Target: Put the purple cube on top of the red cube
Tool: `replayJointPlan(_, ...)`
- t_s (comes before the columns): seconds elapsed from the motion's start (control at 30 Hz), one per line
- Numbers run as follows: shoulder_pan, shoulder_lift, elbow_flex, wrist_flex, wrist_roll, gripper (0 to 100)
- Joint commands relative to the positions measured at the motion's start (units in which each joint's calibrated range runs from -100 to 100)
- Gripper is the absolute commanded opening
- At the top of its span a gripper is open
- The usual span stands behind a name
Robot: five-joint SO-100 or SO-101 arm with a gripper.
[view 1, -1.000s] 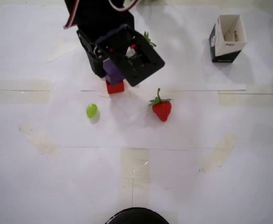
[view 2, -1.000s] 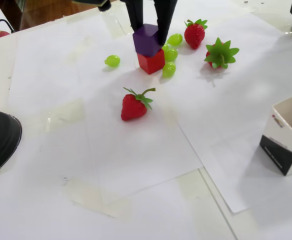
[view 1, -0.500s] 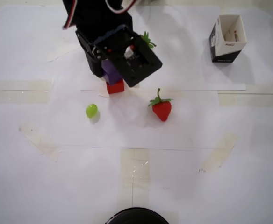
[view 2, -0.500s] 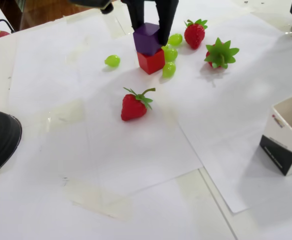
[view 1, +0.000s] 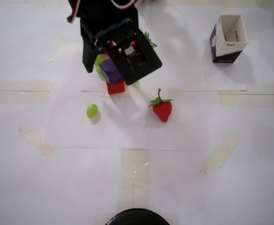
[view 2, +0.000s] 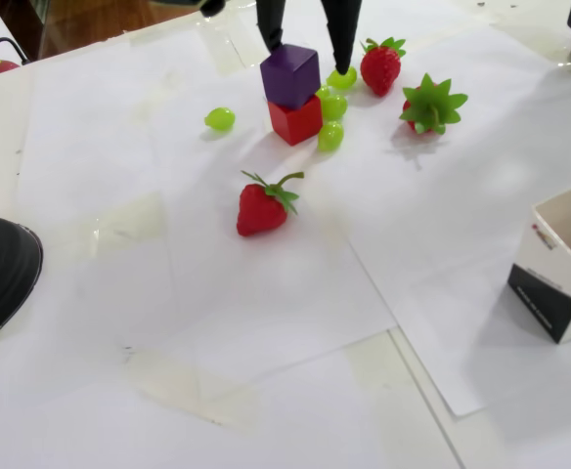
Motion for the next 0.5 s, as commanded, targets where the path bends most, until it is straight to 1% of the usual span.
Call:
replayJointPlan(0.0,-1.99,-13.12,-6.73,5.74,-4.00,35)
replayJointPlan(0.13,-4.56,-23.61,-1.01,4.68,-7.03,36)
replayJointPlan(0.27,-7.72,-41.16,19.54,-4.31,-10.55,33)
replayJointPlan(0.47,-10.44,-61.45,47.27,-17.22,-12.55,24)
